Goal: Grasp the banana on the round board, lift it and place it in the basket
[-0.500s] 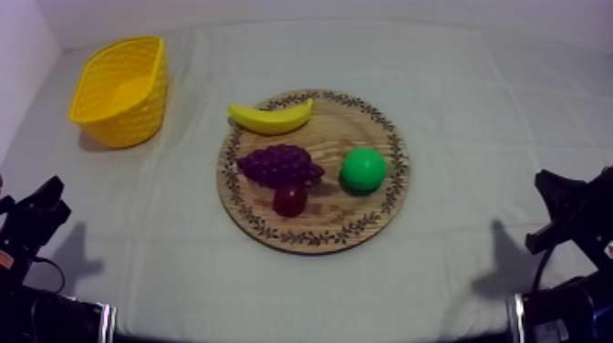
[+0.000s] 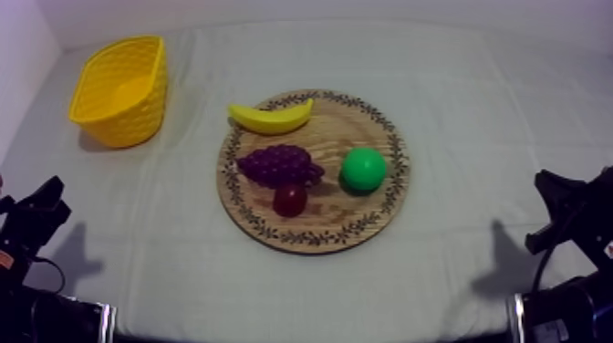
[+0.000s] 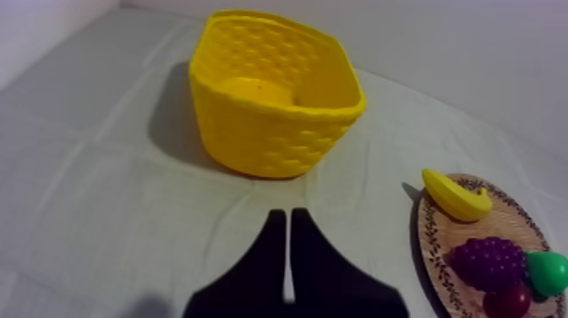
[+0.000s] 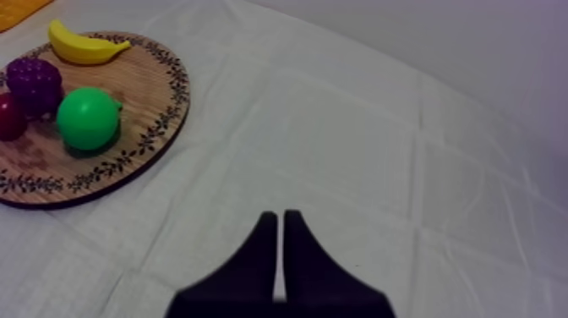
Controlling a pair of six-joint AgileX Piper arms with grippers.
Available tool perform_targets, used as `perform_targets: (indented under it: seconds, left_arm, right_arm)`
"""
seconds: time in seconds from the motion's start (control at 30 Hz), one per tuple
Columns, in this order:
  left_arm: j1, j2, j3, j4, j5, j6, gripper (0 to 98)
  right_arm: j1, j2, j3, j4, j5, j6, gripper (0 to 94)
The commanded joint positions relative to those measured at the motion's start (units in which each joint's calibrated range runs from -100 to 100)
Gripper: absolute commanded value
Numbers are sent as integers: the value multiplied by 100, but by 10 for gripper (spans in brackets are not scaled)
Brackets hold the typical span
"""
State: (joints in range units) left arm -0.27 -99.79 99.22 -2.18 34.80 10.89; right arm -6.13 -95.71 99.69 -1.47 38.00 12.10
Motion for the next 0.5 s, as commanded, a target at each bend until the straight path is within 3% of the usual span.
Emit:
perform_targets:
  seconds: [0.0, 0.23, 0.47]
  left_arm:
    - [2, -4, 0, 1, -4, -1, 1]
    - [0, -4, 0, 1, -4, -19, 1]
    - [-31, -4, 0, -17, -4, -443, 1]
  right_arm:
    - [1, -4, -3, -2, -1, -1, 5]
    - [1, -4, -3, -2, -1, -1, 5]
    - [1, -4, -3, -2, -1, -1, 5]
